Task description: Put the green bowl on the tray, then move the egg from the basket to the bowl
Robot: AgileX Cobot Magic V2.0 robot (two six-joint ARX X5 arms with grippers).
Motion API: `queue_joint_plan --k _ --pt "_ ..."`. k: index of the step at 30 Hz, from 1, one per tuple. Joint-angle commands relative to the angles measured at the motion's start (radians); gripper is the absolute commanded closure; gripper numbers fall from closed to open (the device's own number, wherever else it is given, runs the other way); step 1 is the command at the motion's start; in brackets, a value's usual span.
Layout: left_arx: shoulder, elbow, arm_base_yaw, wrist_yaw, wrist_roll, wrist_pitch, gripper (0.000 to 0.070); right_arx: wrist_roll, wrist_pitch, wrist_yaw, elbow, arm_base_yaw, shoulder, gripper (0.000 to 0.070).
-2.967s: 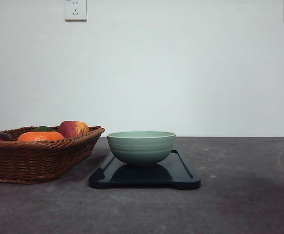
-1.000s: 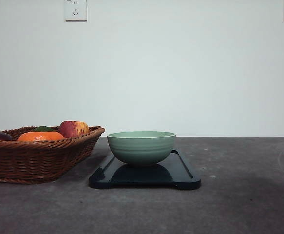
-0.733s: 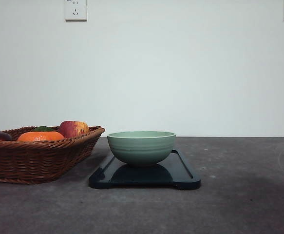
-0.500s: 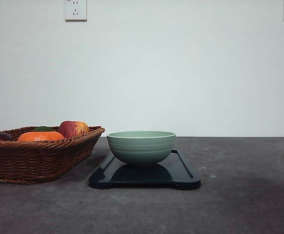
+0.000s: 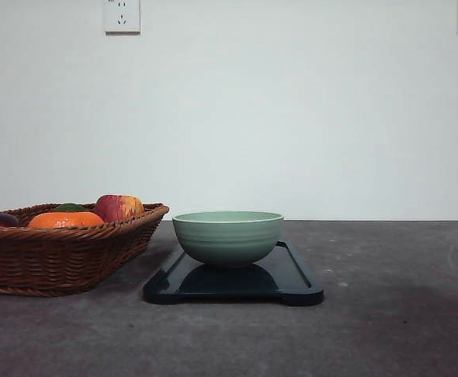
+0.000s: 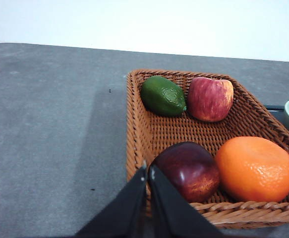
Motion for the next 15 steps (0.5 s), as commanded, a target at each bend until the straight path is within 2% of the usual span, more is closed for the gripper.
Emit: queue_joint_plan --k 1,15 --pt "-0.001 -0.019 0.002 -0.003 0.01 0.014 0.07 -0.003 0.011 0.001 -0.004 0.002 -0.002 0.0682" --pt "-0.001 -0.019 0.002 -0.003 0.01 0.014 0.07 -0.003 0.011 0.001 -0.004 0.002 -0.002 0.0682"
